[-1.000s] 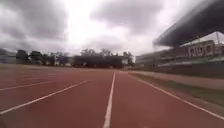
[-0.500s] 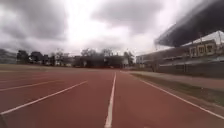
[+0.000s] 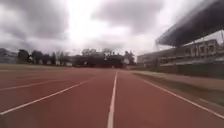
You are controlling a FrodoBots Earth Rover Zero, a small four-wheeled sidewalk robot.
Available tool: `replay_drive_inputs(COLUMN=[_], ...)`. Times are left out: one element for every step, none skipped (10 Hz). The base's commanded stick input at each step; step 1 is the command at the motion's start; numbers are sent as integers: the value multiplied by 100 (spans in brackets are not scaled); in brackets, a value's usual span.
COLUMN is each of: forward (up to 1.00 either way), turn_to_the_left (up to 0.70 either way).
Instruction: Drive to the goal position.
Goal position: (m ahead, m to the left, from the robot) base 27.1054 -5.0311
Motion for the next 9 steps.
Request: replay_drive_inputs(forward=[70,70,70,70,70,70,70,70,70], turn_to_the_left=[0,0,0,0,0,0,0,0,0])
